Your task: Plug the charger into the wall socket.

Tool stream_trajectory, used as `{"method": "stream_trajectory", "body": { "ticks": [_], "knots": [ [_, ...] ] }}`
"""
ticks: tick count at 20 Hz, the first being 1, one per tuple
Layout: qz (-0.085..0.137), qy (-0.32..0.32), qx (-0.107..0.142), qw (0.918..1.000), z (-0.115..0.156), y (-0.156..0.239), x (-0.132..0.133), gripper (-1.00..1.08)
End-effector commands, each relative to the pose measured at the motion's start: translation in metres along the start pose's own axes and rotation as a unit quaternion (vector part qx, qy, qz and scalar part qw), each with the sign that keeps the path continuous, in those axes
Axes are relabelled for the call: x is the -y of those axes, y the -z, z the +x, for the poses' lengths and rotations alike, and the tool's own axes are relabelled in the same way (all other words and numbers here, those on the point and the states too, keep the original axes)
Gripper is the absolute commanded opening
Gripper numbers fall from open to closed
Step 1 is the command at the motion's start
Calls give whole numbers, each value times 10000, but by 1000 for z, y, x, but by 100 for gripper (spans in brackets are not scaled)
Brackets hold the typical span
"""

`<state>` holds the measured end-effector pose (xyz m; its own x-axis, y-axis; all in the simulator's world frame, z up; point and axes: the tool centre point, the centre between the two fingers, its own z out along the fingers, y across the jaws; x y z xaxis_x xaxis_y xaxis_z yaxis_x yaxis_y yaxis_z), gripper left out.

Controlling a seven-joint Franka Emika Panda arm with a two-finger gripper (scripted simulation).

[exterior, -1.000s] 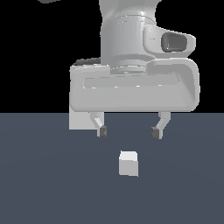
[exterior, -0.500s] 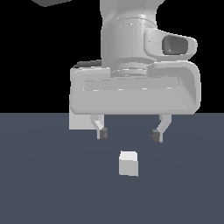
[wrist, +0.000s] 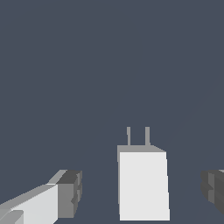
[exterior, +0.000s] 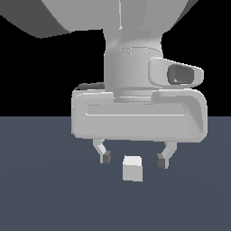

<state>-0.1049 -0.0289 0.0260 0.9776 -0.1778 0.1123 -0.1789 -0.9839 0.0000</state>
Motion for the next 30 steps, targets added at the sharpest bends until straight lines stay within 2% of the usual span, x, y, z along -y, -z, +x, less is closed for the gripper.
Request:
{"method": "stream_trajectory", "body": {
  "ticks": [1,6,7,21,30],
  "knots": [
    [1,0,-3,10000,-1,-8,0,100],
    [1,0,-3,10000,-1,-14,0,100],
    [1,0,-3,10000,-1,-14,0,-100],
    [6,51,-4,10000,1,-11,4,-100],
    [49,536,-7,9985,22,19,39,-100]
  ]
}}
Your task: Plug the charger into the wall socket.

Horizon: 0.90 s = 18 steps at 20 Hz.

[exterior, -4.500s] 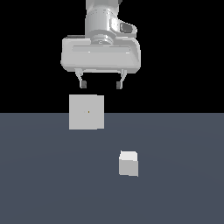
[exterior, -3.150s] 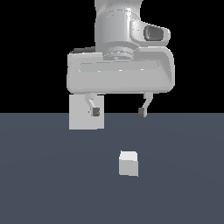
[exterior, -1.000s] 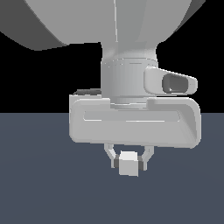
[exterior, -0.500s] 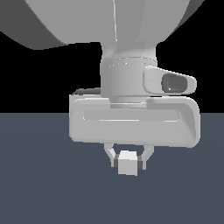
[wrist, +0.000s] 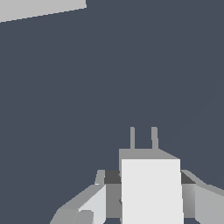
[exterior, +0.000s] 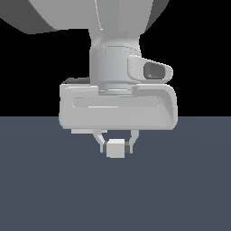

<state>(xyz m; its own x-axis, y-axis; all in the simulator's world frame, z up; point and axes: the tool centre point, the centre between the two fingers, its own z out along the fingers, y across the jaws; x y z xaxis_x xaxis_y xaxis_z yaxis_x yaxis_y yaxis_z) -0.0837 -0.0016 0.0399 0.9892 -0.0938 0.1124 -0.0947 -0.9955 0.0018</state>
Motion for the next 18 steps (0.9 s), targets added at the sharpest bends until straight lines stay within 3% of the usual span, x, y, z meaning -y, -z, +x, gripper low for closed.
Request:
{"method": "stream_trajectory", "body": {
  "ticks": [1,10,18],
  "knots": [
    [19,200,-6,9998,9,13,14,-100],
    [92,818,-7,9966,35,50,61,-100],
    [112,939,-6,9955,39,57,71,-100]
  ]
}}
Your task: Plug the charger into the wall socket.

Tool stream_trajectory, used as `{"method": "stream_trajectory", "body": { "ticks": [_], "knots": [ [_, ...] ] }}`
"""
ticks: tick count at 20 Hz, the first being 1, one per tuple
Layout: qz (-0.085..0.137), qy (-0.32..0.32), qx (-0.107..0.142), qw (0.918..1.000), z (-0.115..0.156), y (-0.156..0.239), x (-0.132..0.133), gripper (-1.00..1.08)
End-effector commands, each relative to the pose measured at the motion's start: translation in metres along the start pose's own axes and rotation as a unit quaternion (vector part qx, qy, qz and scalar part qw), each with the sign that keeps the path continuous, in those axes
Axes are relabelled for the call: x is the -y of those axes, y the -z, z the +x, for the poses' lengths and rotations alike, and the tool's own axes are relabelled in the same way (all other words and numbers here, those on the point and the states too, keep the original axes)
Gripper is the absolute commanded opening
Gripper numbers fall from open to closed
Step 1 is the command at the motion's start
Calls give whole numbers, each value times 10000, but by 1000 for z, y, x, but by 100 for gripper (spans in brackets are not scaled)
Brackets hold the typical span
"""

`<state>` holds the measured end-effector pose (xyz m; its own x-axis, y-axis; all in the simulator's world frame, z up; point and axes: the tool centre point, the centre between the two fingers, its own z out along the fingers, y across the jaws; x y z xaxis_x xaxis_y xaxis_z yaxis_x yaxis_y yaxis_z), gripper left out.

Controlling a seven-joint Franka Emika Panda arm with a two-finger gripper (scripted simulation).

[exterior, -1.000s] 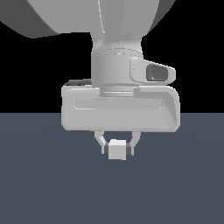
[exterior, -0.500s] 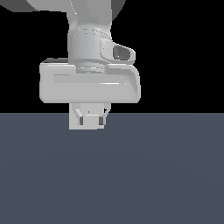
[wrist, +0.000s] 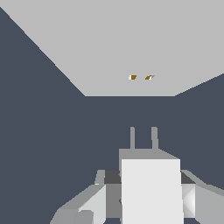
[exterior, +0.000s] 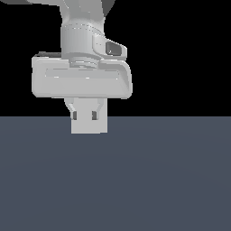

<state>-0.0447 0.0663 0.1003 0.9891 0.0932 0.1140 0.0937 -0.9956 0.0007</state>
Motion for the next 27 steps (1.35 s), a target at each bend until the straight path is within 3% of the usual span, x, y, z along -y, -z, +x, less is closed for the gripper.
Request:
{"method": "stream_trajectory", "body": {
  "ticks": [1,8,20,27],
  "knots": [
    [0,4,3,10000,0,0,0,-100],
    [0,4,3,10000,7,-1,0,-100],
    [2,3,2,10000,45,-5,0,-100],
    [4,4,3,10000,50,-6,0,-100]
  ]
}}
